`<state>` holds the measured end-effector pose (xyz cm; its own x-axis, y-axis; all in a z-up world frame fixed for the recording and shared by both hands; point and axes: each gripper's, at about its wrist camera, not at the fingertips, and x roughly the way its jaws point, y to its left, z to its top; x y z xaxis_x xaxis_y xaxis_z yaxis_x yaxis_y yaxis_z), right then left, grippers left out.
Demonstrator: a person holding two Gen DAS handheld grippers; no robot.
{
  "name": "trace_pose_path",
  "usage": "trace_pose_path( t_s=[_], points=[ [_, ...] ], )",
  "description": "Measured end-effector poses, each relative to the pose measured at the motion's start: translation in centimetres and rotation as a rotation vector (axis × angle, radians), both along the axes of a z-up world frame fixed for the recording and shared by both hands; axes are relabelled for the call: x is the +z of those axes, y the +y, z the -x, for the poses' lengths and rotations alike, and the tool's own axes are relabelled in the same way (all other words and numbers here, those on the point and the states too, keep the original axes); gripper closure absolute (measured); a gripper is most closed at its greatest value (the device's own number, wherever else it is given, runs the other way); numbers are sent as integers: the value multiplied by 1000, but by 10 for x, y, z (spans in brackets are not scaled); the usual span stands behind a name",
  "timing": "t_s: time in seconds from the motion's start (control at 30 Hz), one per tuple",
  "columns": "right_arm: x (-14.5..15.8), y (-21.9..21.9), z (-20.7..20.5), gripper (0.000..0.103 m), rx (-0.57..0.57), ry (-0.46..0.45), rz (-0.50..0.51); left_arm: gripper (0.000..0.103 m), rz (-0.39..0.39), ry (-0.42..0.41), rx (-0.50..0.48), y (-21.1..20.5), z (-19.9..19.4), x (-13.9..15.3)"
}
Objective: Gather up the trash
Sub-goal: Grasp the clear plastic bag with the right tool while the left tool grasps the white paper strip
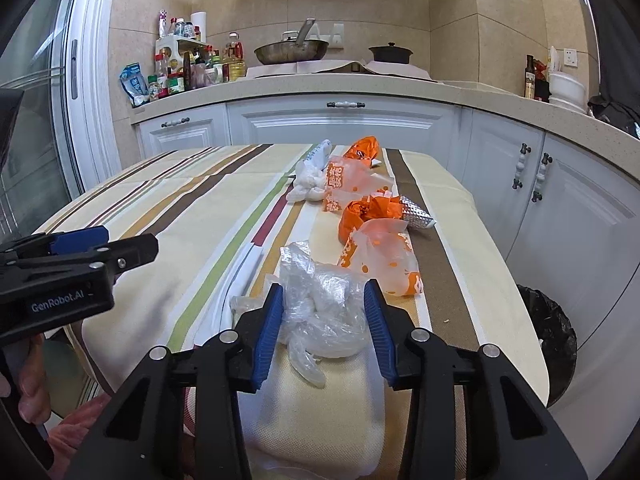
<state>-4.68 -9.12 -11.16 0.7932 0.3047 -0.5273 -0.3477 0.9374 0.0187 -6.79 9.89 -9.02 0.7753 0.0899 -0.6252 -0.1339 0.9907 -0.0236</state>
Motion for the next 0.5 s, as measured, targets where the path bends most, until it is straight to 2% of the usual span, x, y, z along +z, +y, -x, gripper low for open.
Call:
trace_pose_path(
  t_s=[0.5],
  points=[
    [32,-36,19,62,-65,-93,-29,31,0,14,-89,-45,-10,-5]
  ],
)
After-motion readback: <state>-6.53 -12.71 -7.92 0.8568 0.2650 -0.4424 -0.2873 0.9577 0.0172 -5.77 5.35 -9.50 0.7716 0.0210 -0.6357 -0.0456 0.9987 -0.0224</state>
